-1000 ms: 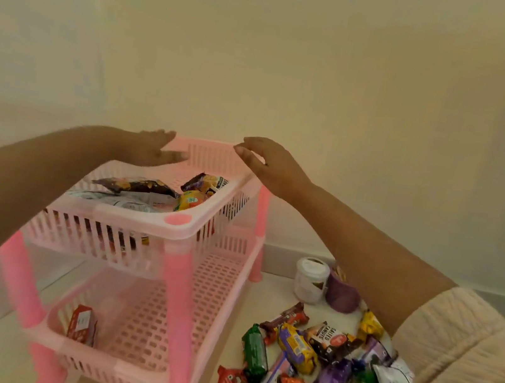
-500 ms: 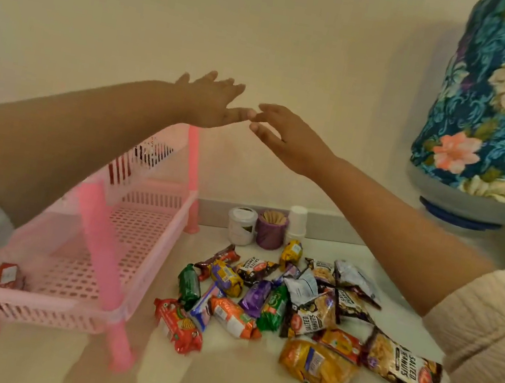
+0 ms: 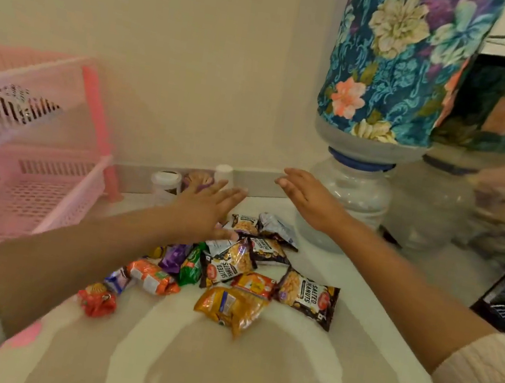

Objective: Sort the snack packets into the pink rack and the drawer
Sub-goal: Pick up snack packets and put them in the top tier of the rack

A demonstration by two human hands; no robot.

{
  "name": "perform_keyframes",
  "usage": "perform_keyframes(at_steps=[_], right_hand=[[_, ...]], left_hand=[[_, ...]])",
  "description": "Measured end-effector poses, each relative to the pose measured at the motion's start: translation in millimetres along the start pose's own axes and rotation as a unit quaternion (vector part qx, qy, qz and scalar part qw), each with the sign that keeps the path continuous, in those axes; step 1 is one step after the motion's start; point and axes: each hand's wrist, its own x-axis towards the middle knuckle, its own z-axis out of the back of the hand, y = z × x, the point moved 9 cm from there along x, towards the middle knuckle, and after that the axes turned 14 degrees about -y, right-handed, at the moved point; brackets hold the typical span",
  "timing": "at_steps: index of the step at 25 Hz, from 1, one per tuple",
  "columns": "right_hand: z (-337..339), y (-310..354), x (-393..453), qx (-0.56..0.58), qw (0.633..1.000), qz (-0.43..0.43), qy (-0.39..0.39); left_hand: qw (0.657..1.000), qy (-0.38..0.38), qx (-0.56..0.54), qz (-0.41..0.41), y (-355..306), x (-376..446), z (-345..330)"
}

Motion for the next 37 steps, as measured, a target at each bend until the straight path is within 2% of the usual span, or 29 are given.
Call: perform_keyframes(at_steps=[4, 8, 11, 15, 18, 21, 24, 27, 37], right_hand=[[-31, -58, -67, -0.005, 0.998, -0.041, 0.049], [-72, -86, -120, -0.082, 0.99, -0.004, 0.117], [-94, -97, -143, -0.126, 0.98, 0.026, 0.15], [-111, -105, -159, -0.121, 0.977, 0.038, 0.169], [-118, -114, -168, -0.155, 0.97, 0.056, 0.177], [-120, -119, -172, -0.157, 0.974, 0.051, 0.154], [-119, -122, -175, -0.137, 0.982, 0.03, 0.124], [-119, -126, -180, -0.149, 0.984, 0.016, 0.098], [-104, -118, -185, -0.14, 0.99, -0.003, -0.003]], left_hand=[[0.997, 0.066, -0.046, -0.018, -45, -30, -81], [0.991, 0.103, -0.087, -0.008, -72, -46, -136], [0.992, 0.106, -0.044, -0.046, -84, -48, -157], [0.99, 0.09, 0.011, -0.108, -98, -48, -172], [0.988, 0.113, -0.002, -0.103, -105, -49, -186], [0.986, 0.128, -0.04, -0.095, -106, -48, -183], [0.988, 0.055, -0.03, -0.142, -117, -47, -162], [0.989, -0.014, -0.053, -0.138, -128, -53, -158], [0.997, -0.046, -0.058, -0.001, -131, -64, -169]])
